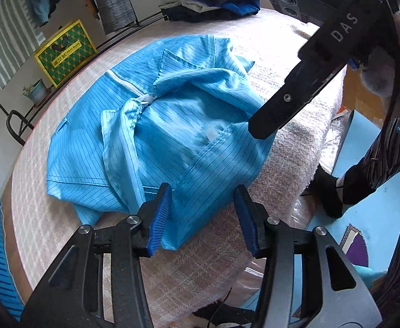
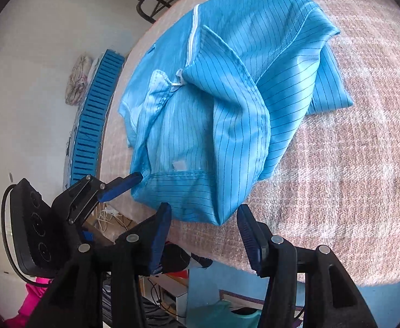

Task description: Fold large clothes

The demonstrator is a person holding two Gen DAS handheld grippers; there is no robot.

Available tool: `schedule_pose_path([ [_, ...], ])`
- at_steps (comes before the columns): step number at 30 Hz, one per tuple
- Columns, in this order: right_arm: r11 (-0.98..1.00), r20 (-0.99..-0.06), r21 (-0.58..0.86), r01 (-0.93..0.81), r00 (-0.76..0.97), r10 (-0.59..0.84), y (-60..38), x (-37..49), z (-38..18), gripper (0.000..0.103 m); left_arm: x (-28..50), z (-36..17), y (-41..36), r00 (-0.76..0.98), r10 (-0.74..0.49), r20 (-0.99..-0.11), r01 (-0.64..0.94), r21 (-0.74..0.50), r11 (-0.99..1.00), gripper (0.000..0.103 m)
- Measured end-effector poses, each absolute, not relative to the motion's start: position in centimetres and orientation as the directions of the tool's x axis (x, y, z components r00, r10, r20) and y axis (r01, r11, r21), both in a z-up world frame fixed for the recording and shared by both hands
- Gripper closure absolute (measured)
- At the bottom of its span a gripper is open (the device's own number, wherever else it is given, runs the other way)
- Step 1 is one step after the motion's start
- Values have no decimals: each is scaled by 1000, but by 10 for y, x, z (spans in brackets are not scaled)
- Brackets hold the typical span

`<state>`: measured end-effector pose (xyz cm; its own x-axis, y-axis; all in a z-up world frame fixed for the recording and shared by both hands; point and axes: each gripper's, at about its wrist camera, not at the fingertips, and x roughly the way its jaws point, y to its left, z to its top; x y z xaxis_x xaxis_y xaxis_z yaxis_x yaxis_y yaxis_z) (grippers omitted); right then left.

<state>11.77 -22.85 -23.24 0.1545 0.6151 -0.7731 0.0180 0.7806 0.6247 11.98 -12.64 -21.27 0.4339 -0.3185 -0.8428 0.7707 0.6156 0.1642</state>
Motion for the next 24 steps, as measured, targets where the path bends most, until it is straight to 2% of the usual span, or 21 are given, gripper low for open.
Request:
schedule_pose_path([
  [1,778,-774,627,40,152,615,-230,120,-236,51,119,-211,-127,427,-331,-842,773,150,616,53],
  [3,782,-782,619,76,148,605,-234,125,-242,67,117,-208,-128,414,-359,-836,784,127,608,53],
  [9,781,-785,615,104,171,595,-243,127,-240,90,119,-216,-135,423,-328,-844,794,171,583,53],
  [14,773,-763,632,54,213,610,-252,126,-221,97,120,-215,-136,438,-329,-837,791,185,583,54],
  [15,776,-762,630,37,222,608,-252,125,-217,97,121,-214,-136,450,-324,-832,784,195,589,58],
  [17,770,-751,638,21,238,616,-252,120,-209,98,126,-215,-136,470,-305,-829,765,210,608,75],
  [18,766,-746,643,16,243,620,-252,120,-206,98,128,-215,-135,479,-295,-827,754,215,621,93],
  [19,767,-745,642,12,250,619,-252,119,-203,98,132,-214,-133,487,-296,-822,746,215,630,97],
  [24,827,-784,560,-46,291,548,-256,115,-198,99,126,-209,-126,520,-325,-790,739,225,635,100],
])
